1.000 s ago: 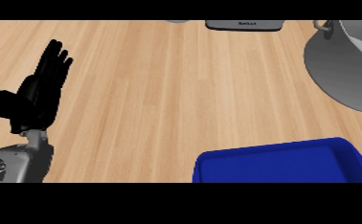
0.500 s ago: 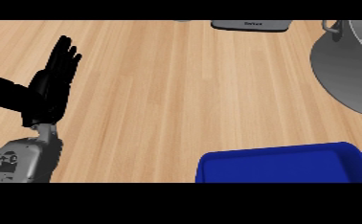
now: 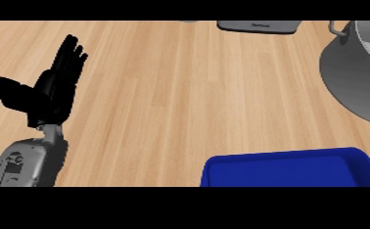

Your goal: Pick the sweet potato from the tray and place it in the pot

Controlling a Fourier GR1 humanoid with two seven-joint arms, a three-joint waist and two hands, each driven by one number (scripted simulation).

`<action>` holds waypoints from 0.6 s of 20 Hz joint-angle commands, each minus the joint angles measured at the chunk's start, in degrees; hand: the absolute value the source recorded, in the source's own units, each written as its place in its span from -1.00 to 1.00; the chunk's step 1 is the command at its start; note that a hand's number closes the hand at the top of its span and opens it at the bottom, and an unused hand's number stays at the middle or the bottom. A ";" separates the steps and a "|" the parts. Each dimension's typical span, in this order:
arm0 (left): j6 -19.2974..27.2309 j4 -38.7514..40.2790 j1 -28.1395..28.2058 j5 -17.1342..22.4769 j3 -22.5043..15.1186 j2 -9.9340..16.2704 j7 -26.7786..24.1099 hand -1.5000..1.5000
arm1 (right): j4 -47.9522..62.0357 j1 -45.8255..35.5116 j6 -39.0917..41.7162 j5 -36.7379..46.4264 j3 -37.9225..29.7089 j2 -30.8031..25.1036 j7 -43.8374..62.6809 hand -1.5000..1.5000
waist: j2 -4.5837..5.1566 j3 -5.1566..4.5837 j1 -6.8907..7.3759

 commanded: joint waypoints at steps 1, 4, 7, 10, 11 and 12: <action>0.46 -0.39 -0.31 -0.61 -0.06 0.09 0.86 0.00 | 7.65 -3.11 1.79 2.45 1.72 4.63 -1.54 1.00 | 0.61 0.73 0.53; -0.18 1.12 -0.76 -0.61 -0.28 -0.26 -0.51 0.00 | 10.50 -5.42 2.95 5.08 4.35 7.02 3.48 -1.00 | 1.05 0.69 1.15; -0.65 0.37 -0.22 0.12 -0.10 -0.53 -1.13 0.00 | 12.06 -5.38 9.44 5.37 5.24 6.54 -0.01 -1.00 | 1.22 0.80 1.36; -0.04 -0.93 -0.74 -0.34 -0.73 -0.82 0.04 0.00 | 12.62 -7.25 15.40 3.93 4.91 7.74 0.12 -1.00 | 1.05 0.90 1.89; -0.14 0.56 -0.13 -0.87 -0.49 -0.41 -0.54 0.00 | 12.73 -6.85 18.66 2.16 3.82 7.75 -1.26 -1.00 | 0.79 0.83 0.41; 0.65 0.75 -1.25 -0.97 -1.01 -1.57 -0.32 0.00 | 12.80 -6.91 19.02 0.88 3.11 10.13 -0.84 -1.00 | 1.08 0.94 0.47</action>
